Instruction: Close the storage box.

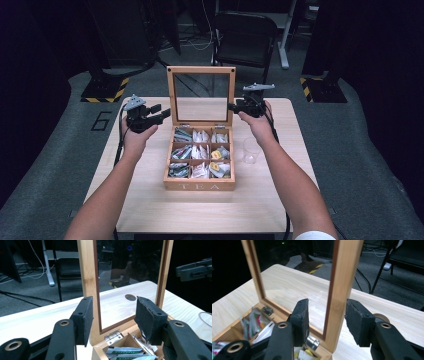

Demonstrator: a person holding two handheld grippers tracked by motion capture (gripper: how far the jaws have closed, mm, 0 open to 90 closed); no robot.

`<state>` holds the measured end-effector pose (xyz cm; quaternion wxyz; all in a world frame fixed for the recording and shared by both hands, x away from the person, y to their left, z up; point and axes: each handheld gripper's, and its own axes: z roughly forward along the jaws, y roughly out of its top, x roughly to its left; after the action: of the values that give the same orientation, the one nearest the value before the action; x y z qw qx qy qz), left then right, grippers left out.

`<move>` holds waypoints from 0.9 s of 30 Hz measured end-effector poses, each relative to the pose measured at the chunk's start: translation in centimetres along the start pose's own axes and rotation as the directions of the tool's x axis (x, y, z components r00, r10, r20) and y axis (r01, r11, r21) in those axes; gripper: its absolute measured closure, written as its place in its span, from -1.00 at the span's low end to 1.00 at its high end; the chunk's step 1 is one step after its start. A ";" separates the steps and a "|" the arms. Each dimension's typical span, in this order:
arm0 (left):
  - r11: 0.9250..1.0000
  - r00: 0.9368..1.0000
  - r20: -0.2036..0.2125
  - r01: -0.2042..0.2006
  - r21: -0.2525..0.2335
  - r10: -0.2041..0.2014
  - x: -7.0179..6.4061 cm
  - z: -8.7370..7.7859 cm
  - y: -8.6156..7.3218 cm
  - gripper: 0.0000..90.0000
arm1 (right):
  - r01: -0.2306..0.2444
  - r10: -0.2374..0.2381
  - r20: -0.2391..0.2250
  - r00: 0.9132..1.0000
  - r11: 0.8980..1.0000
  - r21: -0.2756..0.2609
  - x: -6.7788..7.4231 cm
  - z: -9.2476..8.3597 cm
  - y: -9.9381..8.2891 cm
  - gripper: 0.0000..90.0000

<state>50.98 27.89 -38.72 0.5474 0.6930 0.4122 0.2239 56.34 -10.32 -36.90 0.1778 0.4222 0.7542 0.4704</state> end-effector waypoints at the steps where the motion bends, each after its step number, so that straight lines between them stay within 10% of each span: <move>1: 1.000 1.000 0.001 0.005 0.002 -0.005 0.0 -0.1 0.0 0.07 | 0.010 -0.010 0.002 1.000 1.000 0.000 0.2 -0.2 -0.1 0.16; 27: 1.000 1.000 0.028 -0.003 0.005 0.002 -1.0 -1.7 0.1 0.05 | 0.123 -0.123 -0.080 0.989 0.992 -0.006 4.7 -3.9 -3.3 0.10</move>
<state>49.13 28.05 -37.97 0.5512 0.6981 0.4041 0.2136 49.45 -9.37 -37.16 0.1762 0.3556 0.7850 0.4757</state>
